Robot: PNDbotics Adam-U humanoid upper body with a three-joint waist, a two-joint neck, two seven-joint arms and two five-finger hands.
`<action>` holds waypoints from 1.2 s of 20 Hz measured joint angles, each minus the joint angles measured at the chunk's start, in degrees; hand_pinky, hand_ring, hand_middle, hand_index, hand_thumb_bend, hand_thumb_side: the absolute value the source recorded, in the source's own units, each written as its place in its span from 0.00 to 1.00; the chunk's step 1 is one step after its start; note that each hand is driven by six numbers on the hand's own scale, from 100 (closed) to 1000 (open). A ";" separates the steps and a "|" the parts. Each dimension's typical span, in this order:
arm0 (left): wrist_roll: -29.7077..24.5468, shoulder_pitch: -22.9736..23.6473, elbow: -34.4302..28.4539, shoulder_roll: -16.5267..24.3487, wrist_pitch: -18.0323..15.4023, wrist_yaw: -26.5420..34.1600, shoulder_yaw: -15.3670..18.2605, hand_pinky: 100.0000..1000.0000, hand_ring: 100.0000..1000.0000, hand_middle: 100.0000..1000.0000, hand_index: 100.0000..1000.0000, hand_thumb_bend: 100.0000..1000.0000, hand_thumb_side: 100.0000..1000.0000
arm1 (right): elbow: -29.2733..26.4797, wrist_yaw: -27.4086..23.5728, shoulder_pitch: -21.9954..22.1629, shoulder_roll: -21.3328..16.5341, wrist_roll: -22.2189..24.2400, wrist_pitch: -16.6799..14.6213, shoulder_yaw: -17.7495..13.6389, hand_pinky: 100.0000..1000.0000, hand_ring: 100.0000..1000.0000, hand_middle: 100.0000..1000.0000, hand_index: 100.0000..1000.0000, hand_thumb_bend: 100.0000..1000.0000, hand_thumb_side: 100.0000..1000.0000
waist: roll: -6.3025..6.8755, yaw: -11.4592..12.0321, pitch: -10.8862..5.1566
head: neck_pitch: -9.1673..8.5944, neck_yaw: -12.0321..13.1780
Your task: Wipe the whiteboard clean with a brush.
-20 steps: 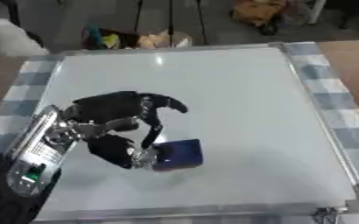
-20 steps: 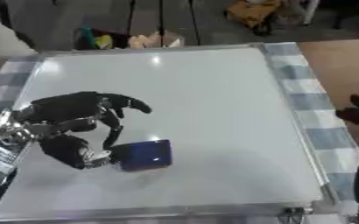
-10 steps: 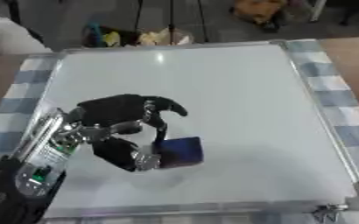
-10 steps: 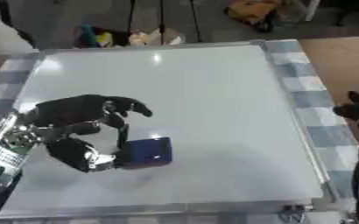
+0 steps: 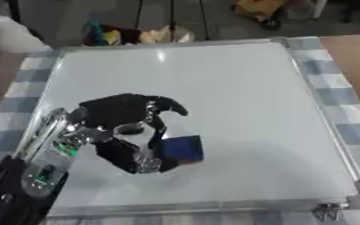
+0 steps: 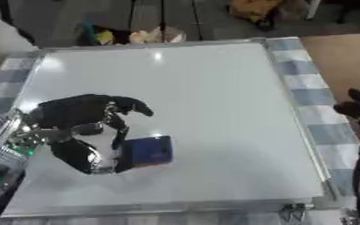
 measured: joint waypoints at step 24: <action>6.50 -1.80 7.70 -3.00 -6.50 -16.00 0.04 0.70 0.87 0.69 0.14 0.36 0.95 | 0.00 -1.25 -0.69 -0.05 0.97 1.11 -0.01 0.67 0.85 0.63 0.80 0.00 0.80 | 0.36 -1.03 0.08 | 0.04 -0.09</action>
